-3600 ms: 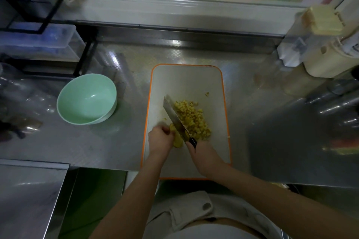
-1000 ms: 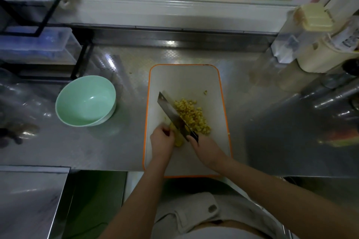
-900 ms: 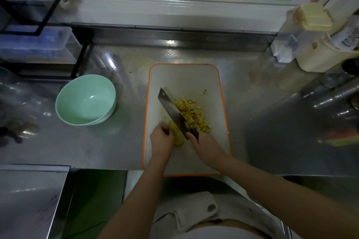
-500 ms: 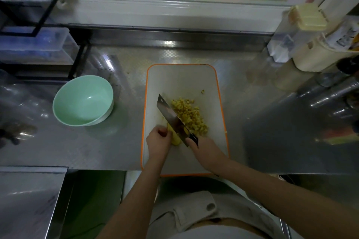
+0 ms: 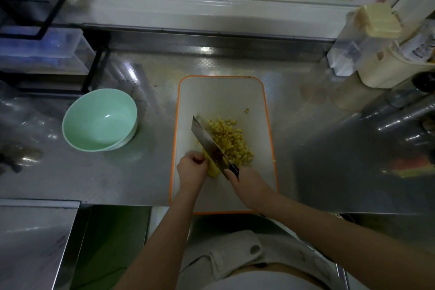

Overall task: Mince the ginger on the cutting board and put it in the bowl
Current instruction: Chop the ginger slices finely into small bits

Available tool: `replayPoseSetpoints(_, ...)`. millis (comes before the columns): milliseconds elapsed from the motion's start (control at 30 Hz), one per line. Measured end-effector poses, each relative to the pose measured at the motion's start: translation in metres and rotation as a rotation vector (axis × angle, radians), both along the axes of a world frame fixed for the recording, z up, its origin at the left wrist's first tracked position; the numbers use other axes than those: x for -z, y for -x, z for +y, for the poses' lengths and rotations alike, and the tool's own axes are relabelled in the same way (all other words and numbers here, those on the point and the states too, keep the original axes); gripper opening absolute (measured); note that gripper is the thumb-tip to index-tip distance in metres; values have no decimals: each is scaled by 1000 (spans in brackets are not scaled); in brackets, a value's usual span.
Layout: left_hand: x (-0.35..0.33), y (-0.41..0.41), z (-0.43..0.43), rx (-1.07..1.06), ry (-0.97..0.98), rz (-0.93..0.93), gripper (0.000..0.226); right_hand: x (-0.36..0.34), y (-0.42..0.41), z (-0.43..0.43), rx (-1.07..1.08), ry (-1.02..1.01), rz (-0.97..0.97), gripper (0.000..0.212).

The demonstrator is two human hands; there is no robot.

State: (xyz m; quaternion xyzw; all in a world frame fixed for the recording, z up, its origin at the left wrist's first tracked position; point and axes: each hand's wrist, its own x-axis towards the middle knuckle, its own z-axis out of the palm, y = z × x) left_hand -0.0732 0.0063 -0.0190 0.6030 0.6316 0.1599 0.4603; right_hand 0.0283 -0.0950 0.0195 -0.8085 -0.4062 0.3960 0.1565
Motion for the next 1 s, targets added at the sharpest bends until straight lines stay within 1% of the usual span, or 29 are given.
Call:
replayPoseSetpoints(200, -2, 1, 1, 23, 18, 18, 6, 6, 0, 4, 10, 7, 23, 39)
replayPoseSetpoints(400, -3, 0, 2, 46, 16, 26, 13, 18, 4, 5, 1, 3, -10, 34)
replayPoseSetpoints(567, 0, 2, 2, 45, 25, 39, 6, 22, 3, 3, -9, -11, -15, 29)
replayPoseSetpoints(700, -1, 2, 0, 46, -3, 26, 5, 19, -6, 6, -63, -11, -18, 32)
replayPoseSetpoints(800, -6, 0, -3, 33, -22, 36, 15, 13, -13, 9, -131, -19, -47, 30)
replayPoseSetpoints(1000, -6, 1, -6, 20, -9, 57, 6, 18, -11, 9, -66, -16, -32, 40)
